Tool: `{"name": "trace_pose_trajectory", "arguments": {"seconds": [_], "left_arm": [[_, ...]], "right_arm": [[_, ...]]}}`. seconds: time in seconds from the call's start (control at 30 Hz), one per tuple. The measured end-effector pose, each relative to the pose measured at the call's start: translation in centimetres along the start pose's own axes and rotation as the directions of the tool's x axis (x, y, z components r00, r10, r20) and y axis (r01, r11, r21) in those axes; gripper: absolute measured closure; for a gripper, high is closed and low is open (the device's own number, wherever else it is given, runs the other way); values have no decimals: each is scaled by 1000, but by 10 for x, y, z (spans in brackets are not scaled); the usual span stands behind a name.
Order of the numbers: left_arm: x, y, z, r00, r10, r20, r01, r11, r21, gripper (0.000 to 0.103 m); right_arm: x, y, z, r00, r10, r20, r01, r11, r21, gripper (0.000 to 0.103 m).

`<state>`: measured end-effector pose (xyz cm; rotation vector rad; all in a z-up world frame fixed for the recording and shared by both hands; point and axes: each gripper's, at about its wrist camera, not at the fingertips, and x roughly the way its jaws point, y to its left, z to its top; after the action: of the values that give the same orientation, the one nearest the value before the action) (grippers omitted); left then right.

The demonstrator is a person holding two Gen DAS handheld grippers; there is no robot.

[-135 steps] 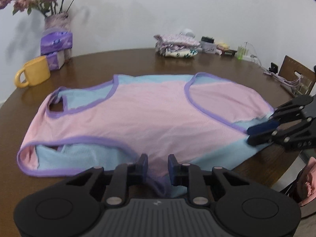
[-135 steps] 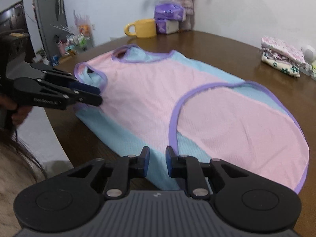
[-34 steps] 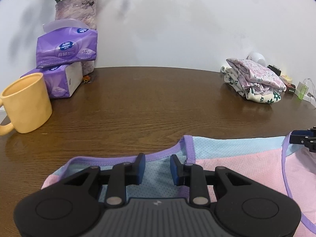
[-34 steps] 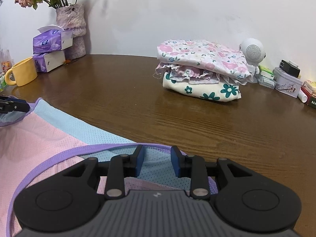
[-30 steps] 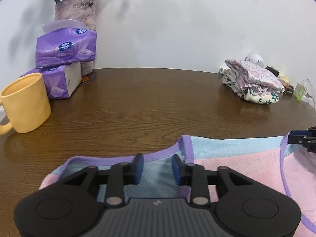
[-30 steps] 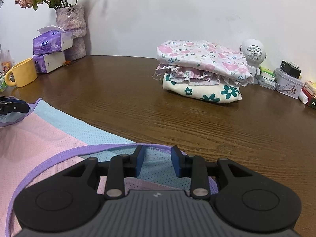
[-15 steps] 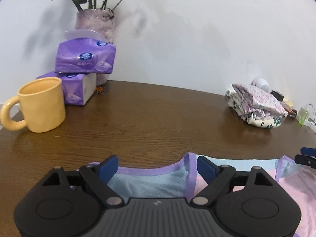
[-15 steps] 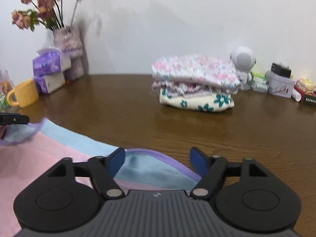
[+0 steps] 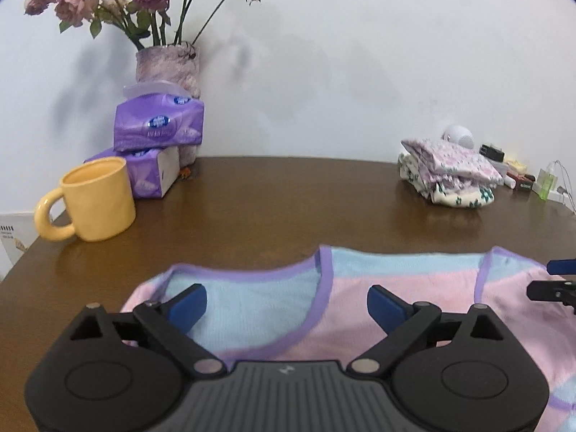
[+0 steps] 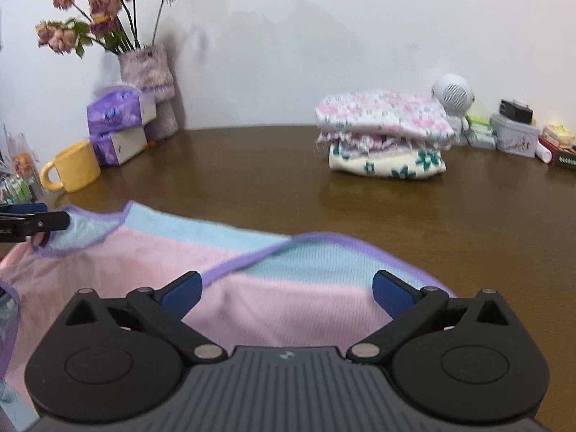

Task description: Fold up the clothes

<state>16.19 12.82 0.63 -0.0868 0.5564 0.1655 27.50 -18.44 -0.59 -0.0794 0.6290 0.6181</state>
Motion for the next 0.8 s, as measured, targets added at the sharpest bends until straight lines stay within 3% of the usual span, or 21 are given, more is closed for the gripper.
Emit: {"name": "trace_pose_trajectory", "arguments": {"seconds": [0.23, 0.57, 0.8], "left_arm": [[-19, 1, -16, 1000, 13, -27, -14, 999, -30, 7], [-65, 9, -45, 998, 31, -47, -34, 997, -74, 7], [-102, -2, -69, 999, 10, -35, -13, 996, -88, 7]], "right_arm": [[-7, 11, -13, 999, 20, -40, -19, 999, 41, 0], [-56, 22, -41, 999, 5, 35, -7, 998, 58, 0], [-87, 26, -62, 999, -22, 31, 19, 993, 116, 0]]}}
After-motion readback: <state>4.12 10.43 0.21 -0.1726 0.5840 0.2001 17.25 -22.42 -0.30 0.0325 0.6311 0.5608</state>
